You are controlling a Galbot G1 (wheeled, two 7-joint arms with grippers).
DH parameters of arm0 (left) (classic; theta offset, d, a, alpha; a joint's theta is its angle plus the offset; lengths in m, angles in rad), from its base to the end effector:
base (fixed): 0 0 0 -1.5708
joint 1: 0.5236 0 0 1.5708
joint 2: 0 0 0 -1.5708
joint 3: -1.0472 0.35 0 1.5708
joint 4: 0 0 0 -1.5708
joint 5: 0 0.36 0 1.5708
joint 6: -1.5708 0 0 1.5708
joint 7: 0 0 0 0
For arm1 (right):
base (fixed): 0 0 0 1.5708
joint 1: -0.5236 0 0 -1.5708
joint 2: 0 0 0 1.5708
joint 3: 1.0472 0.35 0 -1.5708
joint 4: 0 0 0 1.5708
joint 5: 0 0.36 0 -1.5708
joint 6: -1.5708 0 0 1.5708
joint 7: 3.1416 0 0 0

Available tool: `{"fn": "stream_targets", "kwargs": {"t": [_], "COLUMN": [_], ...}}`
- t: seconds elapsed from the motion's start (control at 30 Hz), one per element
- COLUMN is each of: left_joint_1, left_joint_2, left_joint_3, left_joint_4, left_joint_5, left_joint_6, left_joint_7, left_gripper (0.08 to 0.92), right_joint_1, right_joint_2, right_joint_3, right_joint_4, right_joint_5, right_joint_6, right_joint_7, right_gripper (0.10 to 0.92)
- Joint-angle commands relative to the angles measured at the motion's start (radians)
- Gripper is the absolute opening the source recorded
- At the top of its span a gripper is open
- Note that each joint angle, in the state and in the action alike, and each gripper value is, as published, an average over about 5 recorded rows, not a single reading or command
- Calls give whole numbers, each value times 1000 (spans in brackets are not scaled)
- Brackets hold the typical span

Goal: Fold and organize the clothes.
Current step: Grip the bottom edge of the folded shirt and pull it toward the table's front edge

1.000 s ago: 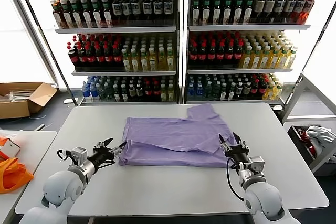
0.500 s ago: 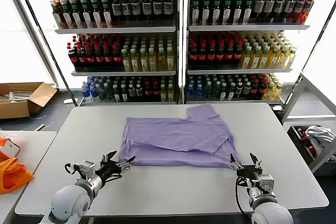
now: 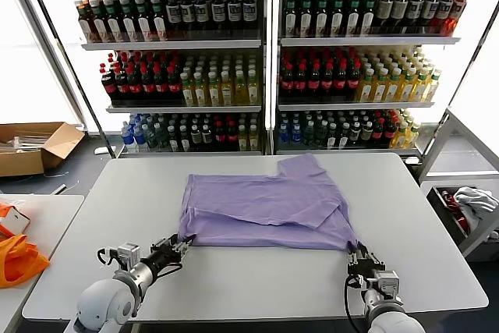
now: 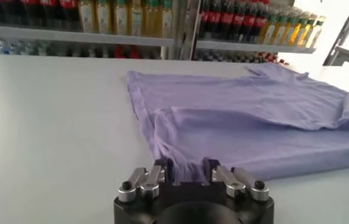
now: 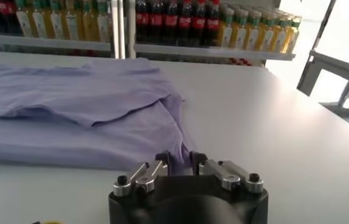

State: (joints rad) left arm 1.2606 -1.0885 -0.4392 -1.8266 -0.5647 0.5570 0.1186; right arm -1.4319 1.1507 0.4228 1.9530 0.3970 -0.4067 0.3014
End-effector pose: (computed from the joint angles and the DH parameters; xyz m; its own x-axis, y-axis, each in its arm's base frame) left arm 0.2877 0.0941 -0.3110 -0.7826 0.3327 0.5262 0.2804 0.9430 -0.1791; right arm 0.2290 -0.0573 -0.3200 -0.8907 0.0672 0.4495 0.0316 0.9958 -0.0864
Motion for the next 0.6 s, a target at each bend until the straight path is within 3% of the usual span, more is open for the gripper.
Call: {"fn": "stream_targets", "kwargs": {"t": [0.03,0.2,0.6], "left_joint_1": [28,103,482], "left_joint_2": [6,17,8], "left_joint_3": [-11,-39,-225], "left_joint_4": [-11,-78,-341], "left_joint_5": [-46,-53,-46], "left_joint_6": [8,14,19], "left_joint_7": [3,-3,-4], "left_gripper": [203,94,84], "right_joint_1": [-27,-120,-400], "right_joint_2": [-2,-12,3], "right_joint_3": [2,38,98], "right_joint_4": [14,98,299], "right_joint_5": [28,29,-37], "right_joint_6": [1,9,54], "right_joint_7": [-18,-44,-95], "right_gripper": [108,106,106]}}
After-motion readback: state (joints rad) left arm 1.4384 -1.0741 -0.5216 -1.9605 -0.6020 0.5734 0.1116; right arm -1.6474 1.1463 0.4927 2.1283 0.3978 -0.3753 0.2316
